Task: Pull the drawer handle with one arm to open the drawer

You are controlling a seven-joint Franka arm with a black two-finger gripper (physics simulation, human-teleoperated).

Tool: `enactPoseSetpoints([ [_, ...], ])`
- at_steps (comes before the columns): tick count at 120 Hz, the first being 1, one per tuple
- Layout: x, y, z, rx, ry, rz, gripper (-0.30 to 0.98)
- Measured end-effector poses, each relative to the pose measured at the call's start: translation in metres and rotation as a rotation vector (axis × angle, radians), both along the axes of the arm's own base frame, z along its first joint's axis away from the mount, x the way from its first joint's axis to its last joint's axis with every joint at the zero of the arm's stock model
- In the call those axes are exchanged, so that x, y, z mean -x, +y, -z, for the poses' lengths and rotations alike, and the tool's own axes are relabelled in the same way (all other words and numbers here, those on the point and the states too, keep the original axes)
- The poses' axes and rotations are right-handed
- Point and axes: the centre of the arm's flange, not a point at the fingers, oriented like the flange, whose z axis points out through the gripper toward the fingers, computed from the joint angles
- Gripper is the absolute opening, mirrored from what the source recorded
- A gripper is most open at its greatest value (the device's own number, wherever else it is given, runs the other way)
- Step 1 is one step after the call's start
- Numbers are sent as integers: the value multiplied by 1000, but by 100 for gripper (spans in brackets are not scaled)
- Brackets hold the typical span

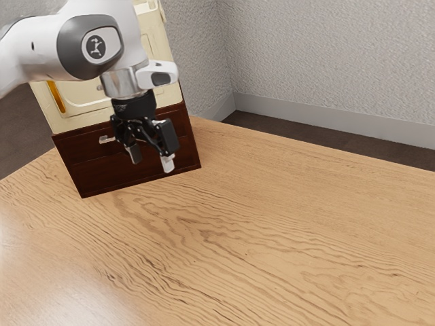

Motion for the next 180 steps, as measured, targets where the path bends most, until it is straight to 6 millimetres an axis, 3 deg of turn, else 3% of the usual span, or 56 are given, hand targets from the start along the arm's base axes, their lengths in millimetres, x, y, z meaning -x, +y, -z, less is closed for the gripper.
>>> enactPoseSetpoints([
  [23, 1, 3, -4, -1, -6, 6, 69],
  [34, 19, -1, -92, -25, -148, 16, 69],
  [39, 27, -4, -109, -26, -161, 22, 69],
  [46, 31, -9, -115, -24, -157, 30, 69],
  [60, 15, -15, -94, -21, -123, 44, 69],
  [72, -22, -8, -35, -24, -32, 34, 69],
  [81, -35, -6, 0, -23, 10, 34, 69],
  [95, -35, -6, 28, -14, 39, 56, 69],
  [109, -5, 0, 54, 13, 65, 70, 69],
  [123, 31, 4, 60, 27, 28, 98, 69],
  [133, 45, 10, 59, 16, -2, 130, 69],
  [161, 41, 8, 57, -27, -43, 408, 69],
  [180, 30, 38, 60, -74, -41, 513, 69],
])
